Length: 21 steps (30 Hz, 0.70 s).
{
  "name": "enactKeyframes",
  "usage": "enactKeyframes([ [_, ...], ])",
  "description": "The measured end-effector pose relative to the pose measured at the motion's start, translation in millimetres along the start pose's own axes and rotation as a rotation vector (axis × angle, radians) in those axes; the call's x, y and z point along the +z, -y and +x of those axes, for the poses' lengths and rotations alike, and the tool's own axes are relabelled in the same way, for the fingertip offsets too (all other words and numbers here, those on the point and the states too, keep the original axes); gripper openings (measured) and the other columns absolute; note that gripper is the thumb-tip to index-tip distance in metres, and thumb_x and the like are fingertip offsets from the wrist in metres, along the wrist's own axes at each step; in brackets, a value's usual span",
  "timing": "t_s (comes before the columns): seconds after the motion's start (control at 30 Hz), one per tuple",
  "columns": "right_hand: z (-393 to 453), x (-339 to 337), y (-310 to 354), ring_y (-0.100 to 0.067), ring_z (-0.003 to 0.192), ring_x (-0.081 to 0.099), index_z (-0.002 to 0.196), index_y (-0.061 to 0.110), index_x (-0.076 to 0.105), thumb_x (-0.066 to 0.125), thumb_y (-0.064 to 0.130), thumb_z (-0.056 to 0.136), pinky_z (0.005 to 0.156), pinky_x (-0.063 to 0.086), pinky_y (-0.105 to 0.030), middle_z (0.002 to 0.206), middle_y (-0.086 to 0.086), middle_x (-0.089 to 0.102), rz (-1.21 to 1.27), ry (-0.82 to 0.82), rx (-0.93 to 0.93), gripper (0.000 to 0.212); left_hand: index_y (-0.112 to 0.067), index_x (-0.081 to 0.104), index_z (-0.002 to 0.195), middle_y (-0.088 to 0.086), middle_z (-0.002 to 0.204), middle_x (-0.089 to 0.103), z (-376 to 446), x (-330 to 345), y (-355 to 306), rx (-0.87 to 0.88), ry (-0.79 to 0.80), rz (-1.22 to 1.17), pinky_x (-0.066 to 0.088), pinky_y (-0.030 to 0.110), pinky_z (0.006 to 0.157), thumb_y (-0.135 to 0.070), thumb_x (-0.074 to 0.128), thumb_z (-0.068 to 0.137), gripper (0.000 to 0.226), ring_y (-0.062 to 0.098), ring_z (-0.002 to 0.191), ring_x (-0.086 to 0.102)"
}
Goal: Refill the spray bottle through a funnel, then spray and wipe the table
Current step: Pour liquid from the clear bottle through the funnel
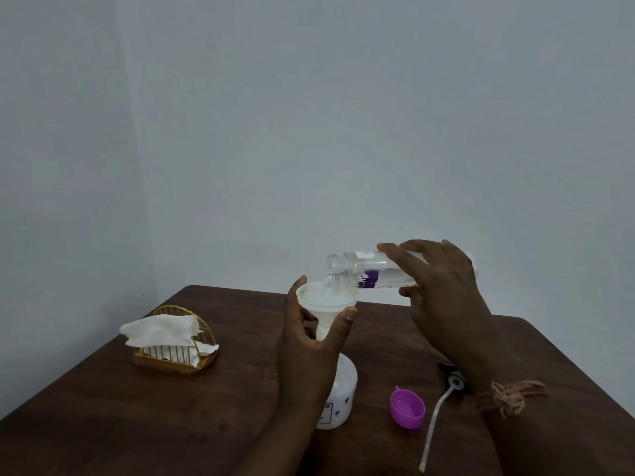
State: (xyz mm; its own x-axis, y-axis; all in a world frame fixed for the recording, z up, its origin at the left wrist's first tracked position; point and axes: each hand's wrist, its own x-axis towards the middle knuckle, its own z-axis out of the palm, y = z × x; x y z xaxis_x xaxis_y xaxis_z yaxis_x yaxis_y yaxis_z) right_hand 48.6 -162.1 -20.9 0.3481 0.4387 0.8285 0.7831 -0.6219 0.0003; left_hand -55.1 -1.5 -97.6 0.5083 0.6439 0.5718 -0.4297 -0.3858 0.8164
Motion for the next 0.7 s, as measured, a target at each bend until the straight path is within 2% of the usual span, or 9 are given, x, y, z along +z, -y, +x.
enactKeyframes([
  [0.07, 0.4, -0.4, 1.0, -0.03, 0.124, 0.056, 0.141, 0.029, 0.058, 0.08, -0.01, 0.07, 0.117, 0.03, -0.052, 0.128, -0.007, 0.066, 0.001, -0.005, -0.002, 0.085, -0.041, 0.041, 0.146, -0.042, 0.122, 0.056, 0.4, 0.1, 0.0, 0.005, -0.001, 0.003, 0.053, 0.011, 0.079, -0.072, 0.069, 0.069, 0.088, -0.012, 0.11, 0.06],
  [0.2, 0.6, -1.8, 1.6, -0.029, 0.125, 0.055, 0.142, 0.03, 0.057, 0.08, -0.01, 0.07, 0.117, 0.029, -0.052, 0.129, -0.006, 0.065, -0.007, -0.006, 0.004, 0.085, -0.045, 0.04, 0.145, -0.038, 0.12, 0.059, -0.1, -0.2, -0.1, -0.001, -0.005, 0.008, 0.057, 0.017, 0.079, -0.076, 0.068, 0.068, 0.088, -0.005, 0.106, 0.064],
  [0.43, 0.7, -3.7, 1.7, -0.028, 0.125, 0.054, 0.142, 0.03, 0.057, 0.08, -0.011, 0.07, 0.118, 0.028, -0.051, 0.128, -0.006, 0.065, -0.001, -0.021, 0.015, 0.086, -0.044, 0.039, 0.146, -0.028, 0.128, 0.058, 0.2, 0.2, 1.4, 0.001, 0.008, -0.002, 0.057, 0.017, 0.08, -0.076, 0.068, 0.067, 0.09, -0.005, 0.11, 0.063],
  [0.57, 0.6, -3.6, 2.5, -0.028, 0.125, 0.053, 0.142, 0.03, 0.057, 0.079, -0.012, 0.07, 0.118, 0.027, -0.05, 0.128, -0.005, 0.064, 0.015, -0.013, 0.023, 0.087, -0.046, 0.036, 0.149, -0.026, 0.13, 0.058, -0.3, -0.5, -0.1, 0.014, 0.019, 0.005, 0.053, 0.012, 0.079, -0.081, 0.067, 0.066, 0.094, -0.008, 0.109, 0.061],
  [0.7, 0.4, -3.8, 2.4, -0.027, 0.125, 0.054, 0.142, 0.031, 0.058, 0.078, -0.011, 0.07, 0.118, 0.028, -0.05, 0.128, -0.004, 0.065, 0.025, -0.007, 0.03, 0.086, -0.044, 0.035, 0.151, -0.028, 0.131, 0.055, -0.5, -0.2, -1.4, 0.028, 0.041, -0.008, 0.049, 0.005, 0.077, -0.071, 0.069, 0.069, 0.092, -0.016, 0.108, 0.058],
])
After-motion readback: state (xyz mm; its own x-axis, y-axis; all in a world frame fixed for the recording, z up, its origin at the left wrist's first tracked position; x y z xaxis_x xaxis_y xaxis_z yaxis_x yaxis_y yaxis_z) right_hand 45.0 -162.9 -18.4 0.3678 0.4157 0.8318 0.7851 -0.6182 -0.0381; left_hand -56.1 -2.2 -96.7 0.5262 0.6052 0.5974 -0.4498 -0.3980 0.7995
